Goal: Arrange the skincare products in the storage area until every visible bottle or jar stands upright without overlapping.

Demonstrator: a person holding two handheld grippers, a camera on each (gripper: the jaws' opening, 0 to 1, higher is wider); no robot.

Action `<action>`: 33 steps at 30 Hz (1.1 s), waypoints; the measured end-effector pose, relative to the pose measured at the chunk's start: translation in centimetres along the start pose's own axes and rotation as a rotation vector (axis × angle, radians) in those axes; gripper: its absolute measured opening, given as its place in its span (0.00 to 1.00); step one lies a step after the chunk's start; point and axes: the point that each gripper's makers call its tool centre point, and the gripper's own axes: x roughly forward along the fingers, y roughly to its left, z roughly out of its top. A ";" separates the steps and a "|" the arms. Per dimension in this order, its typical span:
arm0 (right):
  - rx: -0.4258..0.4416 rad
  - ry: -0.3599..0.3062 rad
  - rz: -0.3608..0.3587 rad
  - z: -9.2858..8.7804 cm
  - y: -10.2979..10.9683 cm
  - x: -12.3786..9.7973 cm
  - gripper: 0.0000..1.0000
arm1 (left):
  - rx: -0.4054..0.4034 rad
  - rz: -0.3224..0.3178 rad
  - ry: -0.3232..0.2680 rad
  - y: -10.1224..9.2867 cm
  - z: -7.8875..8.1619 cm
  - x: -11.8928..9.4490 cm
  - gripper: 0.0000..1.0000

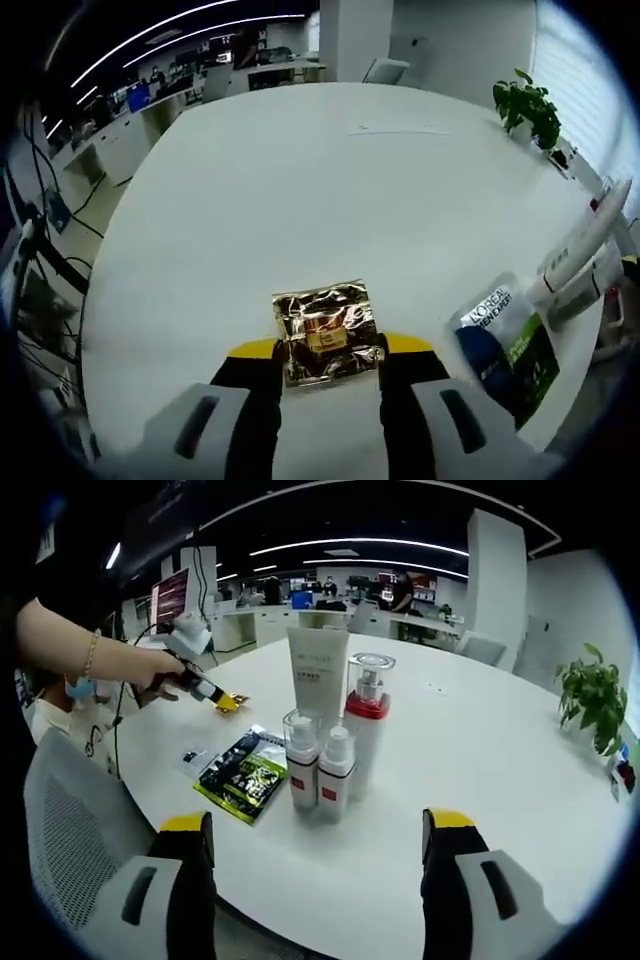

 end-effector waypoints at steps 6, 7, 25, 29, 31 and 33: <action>-0.006 -0.008 0.011 0.2 0.2 -0.1 0.85 | 0.003 -0.018 -0.035 -1.0 -0.5 -1.7 0.36; -0.007 -0.011 0.013 0.2 0.3 -0.1 0.85 | 0.003 -0.019 -0.041 -1.1 -0.6 -1.7 0.35; -0.033 -0.030 0.057 0.6 1.3 -0.1 0.80 | 0.111 -0.093 -0.218 -6.7 0.5 -8.8 0.35; -0.046 -0.032 0.069 0.7 1.6 -0.2 0.78 | 0.113 -0.099 -0.234 -7.4 0.2 -10.2 0.35; -0.052 -0.033 0.076 0.7 1.8 -0.2 0.78 | 0.117 -0.102 -0.240 -7.6 0.1 -10.6 0.35; -0.054 -0.032 0.076 0.8 1.8 -0.1 0.79 | 0.140 -0.103 -0.243 -8.2 -0.3 -11.2 0.35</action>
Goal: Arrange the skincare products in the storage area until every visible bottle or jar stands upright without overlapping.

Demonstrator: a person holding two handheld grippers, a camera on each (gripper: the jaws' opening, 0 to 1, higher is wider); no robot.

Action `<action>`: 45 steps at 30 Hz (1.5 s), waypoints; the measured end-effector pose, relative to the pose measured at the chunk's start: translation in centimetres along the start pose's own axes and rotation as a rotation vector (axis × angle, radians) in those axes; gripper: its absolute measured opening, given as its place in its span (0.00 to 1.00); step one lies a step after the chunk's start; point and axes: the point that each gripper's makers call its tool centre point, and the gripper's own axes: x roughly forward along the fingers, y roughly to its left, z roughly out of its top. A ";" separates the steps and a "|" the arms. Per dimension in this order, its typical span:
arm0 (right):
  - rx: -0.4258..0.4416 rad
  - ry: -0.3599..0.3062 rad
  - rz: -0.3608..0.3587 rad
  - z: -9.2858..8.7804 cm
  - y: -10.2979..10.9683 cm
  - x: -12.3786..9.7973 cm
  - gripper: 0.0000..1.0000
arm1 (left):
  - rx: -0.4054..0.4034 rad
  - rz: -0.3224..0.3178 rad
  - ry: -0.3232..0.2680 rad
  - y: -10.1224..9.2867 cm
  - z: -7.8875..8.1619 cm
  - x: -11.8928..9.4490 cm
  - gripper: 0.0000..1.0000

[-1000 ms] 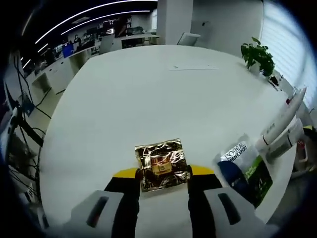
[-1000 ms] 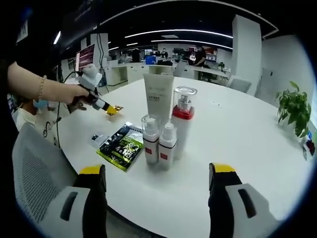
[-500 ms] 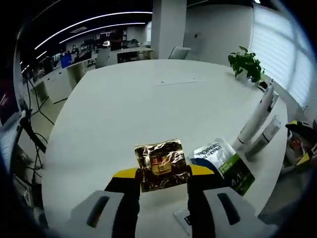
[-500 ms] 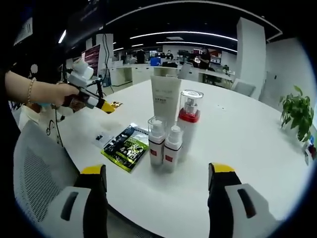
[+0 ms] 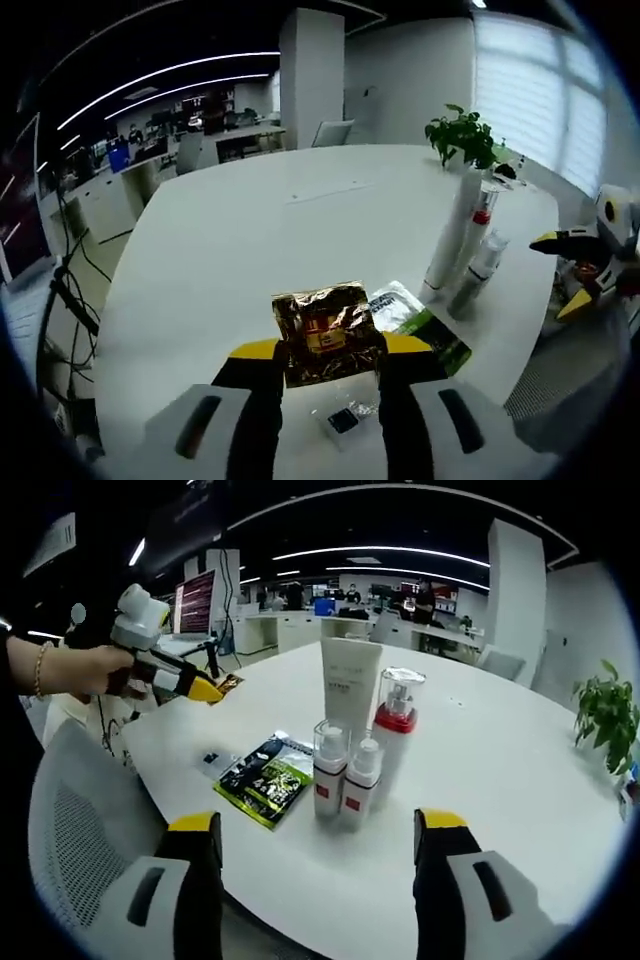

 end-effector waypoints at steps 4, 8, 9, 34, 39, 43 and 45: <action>0.011 -0.005 0.026 0.5 0.6 0.0 0.77 | 0.005 -0.010 -0.003 -0.6 -0.2 -0.9 0.35; 0.082 -0.051 0.099 2.2 2.5 0.3 0.72 | 0.031 -0.025 -0.021 -1.7 0.2 -1.9 0.35; 0.095 -0.063 0.109 2.5 2.8 0.5 0.71 | 0.053 -0.035 -0.033 -2.1 0.4 -2.2 0.35; 0.313 -0.229 0.398 10.7 10.7 5.8 0.25 | 0.185 -0.084 -0.116 -7.1 1.9 -5.7 0.35; 0.400 -0.238 0.391 10.7 10.6 6.4 0.12 | 0.181 -0.094 -0.122 -7.1 1.8 -5.9 0.35; 0.488 -0.239 0.434 11.0 11.2 6.1 0.02 | 0.155 -0.102 -0.117 -7.0 1.6 -5.9 0.35; 0.540 -0.245 0.460 11.2 11.4 5.9 0.01 | 0.148 -0.109 -0.114 -6.8 1.5 -5.7 0.36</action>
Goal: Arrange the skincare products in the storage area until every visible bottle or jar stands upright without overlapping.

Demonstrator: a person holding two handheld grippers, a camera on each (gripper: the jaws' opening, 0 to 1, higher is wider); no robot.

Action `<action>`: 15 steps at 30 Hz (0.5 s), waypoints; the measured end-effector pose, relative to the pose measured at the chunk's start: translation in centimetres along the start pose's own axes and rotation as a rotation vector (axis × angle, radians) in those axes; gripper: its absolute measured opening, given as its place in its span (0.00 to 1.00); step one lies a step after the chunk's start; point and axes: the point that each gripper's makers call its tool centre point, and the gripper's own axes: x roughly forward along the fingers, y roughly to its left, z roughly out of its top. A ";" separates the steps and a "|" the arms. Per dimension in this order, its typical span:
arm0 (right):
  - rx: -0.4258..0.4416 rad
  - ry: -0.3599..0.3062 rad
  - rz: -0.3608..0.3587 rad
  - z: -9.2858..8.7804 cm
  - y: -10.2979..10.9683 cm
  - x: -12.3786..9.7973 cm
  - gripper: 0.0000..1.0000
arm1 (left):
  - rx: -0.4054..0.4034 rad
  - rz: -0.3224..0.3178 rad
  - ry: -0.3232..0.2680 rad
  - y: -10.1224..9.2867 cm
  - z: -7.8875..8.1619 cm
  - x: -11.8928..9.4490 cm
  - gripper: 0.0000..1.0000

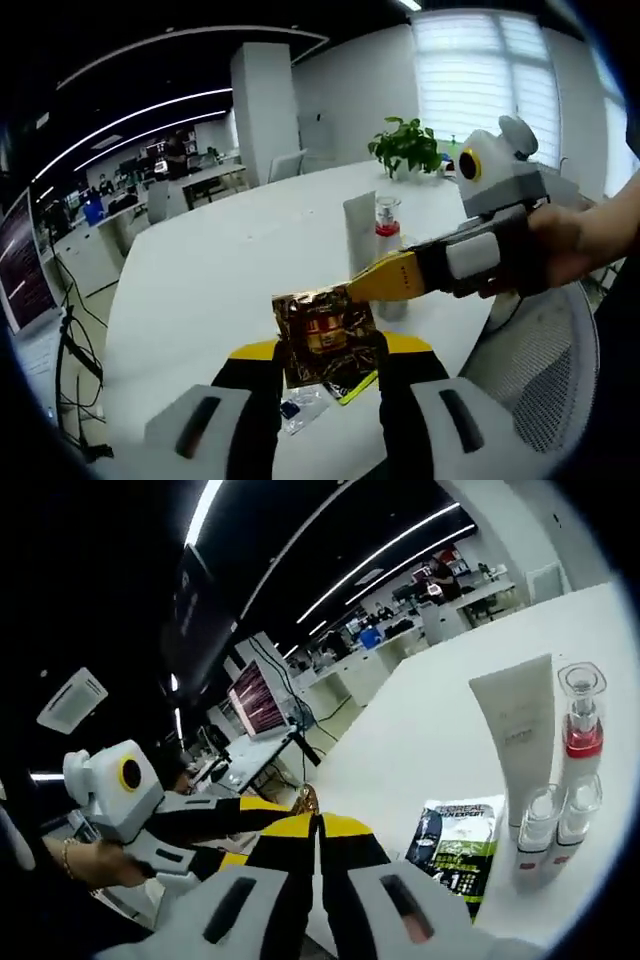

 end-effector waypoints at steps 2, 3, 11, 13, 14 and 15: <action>0.023 -0.008 0.000 0.0 -0.2 -0.2 0.01 | -0.015 -0.006 -0.006 0.1 0.1 0.1 0.37; 0.029 -0.008 0.003 0.1 -0.4 -0.3 0.01 | -0.020 -0.016 -0.008 -0.2 0.1 0.1 0.37; 0.052 -0.017 0.010 0.9 -1.1 -1.0 0.01 | -0.154 -0.109 -0.059 -0.4 0.6 0.0 0.43; 0.062 -0.020 0.017 1.2 -1.2 -1.1 0.01 | -0.251 -0.145 -0.064 -0.4 0.5 0.0 0.40; 0.066 -0.024 0.021 1.3 -1.2 -1.2 0.01 | -0.252 -0.151 -0.055 -0.2 0.2 0.0 0.39; 0.072 -0.026 0.025 1.4 -1.1 -1.3 0.01 | -0.255 -0.163 -0.049 0.1 0.0 0.0 0.37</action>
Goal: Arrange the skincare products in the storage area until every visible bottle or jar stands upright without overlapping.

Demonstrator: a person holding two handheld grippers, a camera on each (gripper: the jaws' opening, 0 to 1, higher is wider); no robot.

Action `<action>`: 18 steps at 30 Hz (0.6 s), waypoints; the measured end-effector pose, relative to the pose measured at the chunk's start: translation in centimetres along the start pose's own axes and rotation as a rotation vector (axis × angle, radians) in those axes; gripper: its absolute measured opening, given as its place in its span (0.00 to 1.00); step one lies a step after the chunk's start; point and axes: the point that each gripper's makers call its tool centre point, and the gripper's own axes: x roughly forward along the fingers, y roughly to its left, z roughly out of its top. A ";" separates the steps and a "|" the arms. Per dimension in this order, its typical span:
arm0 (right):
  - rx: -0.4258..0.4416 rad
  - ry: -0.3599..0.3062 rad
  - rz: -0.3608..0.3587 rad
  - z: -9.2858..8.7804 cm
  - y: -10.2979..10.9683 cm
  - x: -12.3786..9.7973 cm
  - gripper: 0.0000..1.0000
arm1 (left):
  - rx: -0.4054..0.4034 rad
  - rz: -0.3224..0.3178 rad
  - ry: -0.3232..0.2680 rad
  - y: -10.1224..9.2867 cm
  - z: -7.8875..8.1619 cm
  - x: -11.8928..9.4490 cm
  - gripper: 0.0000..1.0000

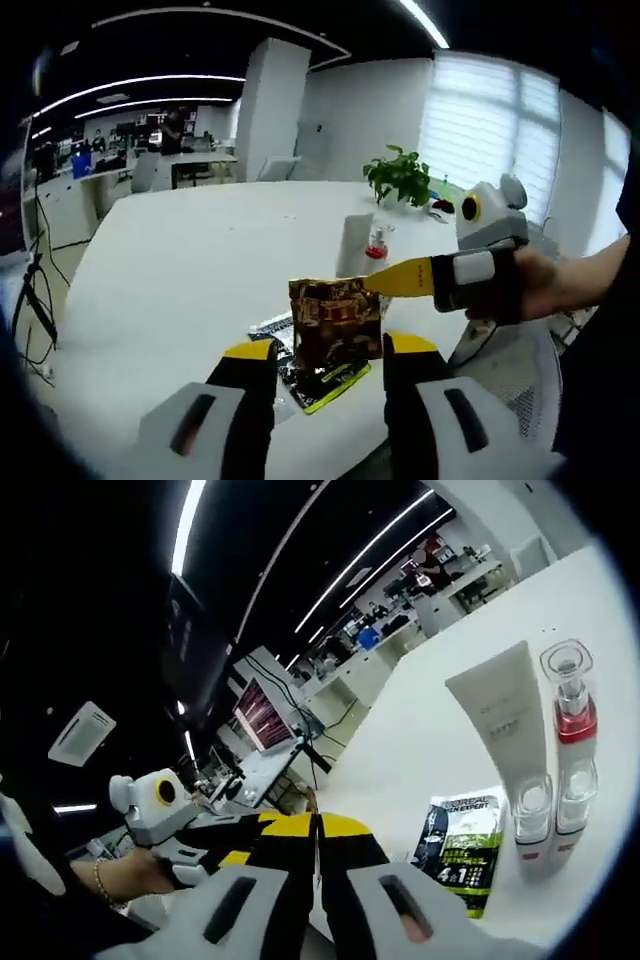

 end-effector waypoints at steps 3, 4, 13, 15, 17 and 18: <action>0.008 -0.004 0.010 0.1 0.3 -0.1 0.01 | -0.028 -0.029 0.007 0.2 -0.3 0.0 0.32; 0.006 -0.003 0.014 0.1 0.4 -0.1 0.01 | -0.054 -0.038 0.003 0.2 -0.4 0.1 0.29; -0.015 0.010 0.006 -0.4 0.8 0.9 0.01 | -0.201 -0.067 0.026 1.6 -1.7 0.1 0.04; -0.048 0.027 -0.009 -0.6 0.7 1.3 0.01 | -0.214 -0.057 0.030 1.9 -1.9 0.0 0.02; -0.109 0.076 -0.062 -1.1 -0.1 1.9 0.01 | -0.231 -0.051 0.042 2.2 -2.2 -0.1 0.00; -0.146 0.092 -0.075 -1.2 -0.3 2.1 0.01 | -0.258 -0.042 0.049 2.4 -2.4 -0.3 0.00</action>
